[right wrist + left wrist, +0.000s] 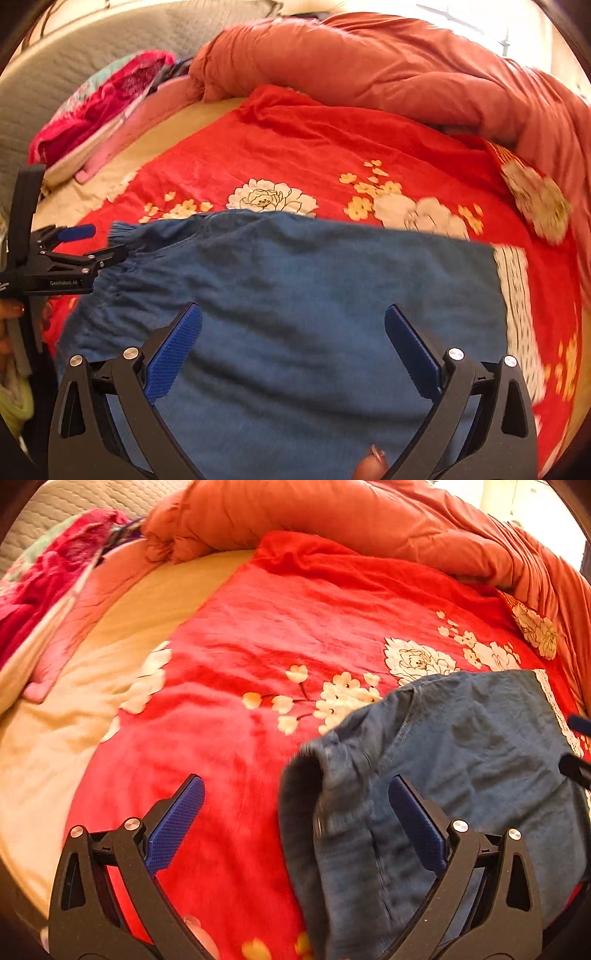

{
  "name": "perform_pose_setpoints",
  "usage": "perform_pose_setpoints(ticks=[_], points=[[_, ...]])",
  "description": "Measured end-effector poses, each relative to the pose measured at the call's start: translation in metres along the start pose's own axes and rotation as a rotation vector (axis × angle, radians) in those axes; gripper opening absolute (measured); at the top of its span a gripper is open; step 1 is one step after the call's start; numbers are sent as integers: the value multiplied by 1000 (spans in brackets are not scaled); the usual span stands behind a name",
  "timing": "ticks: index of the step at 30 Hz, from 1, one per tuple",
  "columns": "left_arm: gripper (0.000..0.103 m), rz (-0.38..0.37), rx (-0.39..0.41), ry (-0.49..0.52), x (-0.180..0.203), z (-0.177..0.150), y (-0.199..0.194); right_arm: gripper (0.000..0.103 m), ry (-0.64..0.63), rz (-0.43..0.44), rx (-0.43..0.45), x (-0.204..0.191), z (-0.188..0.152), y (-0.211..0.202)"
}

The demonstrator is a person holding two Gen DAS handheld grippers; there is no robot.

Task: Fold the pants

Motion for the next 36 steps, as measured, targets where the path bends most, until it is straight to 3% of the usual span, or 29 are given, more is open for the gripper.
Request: perform_pose_setpoints(ticks=[3,5,7,8,9,12,19,21,22,23,26,30,36], points=[[93,-61,-22,-1,-1,6,18,99,-58,-4,-25,6,20,18],[80,-86,-13,0,0,8,23,99,-92,-5,-32,8,31,28],[53,-106,-9,18,4,10,25,99,-115,-4,-41,11,43,41],[47,-113,-11,32,6,10,27,99,-119,4,-49,12,47,46],[35,-120,-9,41,8,10,27,99,-125,9,-57,12,51,53],[26,-149,31,40,9,13,17,99,-164,-10,-104,12,59,76],[25,-176,129,35,4,17,-6,97,-329,26,-128,-7,65,106],[25,-173,144,45,5,18,-8,80,-365,37,-137,-11,66,117],[25,-178,151,50,7,19,-10,66,-378,50,-147,-13,64,122],[25,-177,159,53,8,19,-11,61,-390,79,-169,-16,61,129],[25,-162,170,68,9,19,-12,17,-415,165,-177,-29,54,133],[25,-157,187,59,6,21,-15,6,-411,174,-121,-35,53,117],[25,-142,251,88,9,20,-33,4,-333,176,6,-33,52,64]])
Point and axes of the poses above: each gripper's, at about its wrist camera, not at the fingertips, and y roughly the way its jaws point, x to its right, z to its top, the point moved 7 cm from there along y, roughly the way its jaws point, and after that the axes turned 4 degrees about z, right-handed, at the moved point
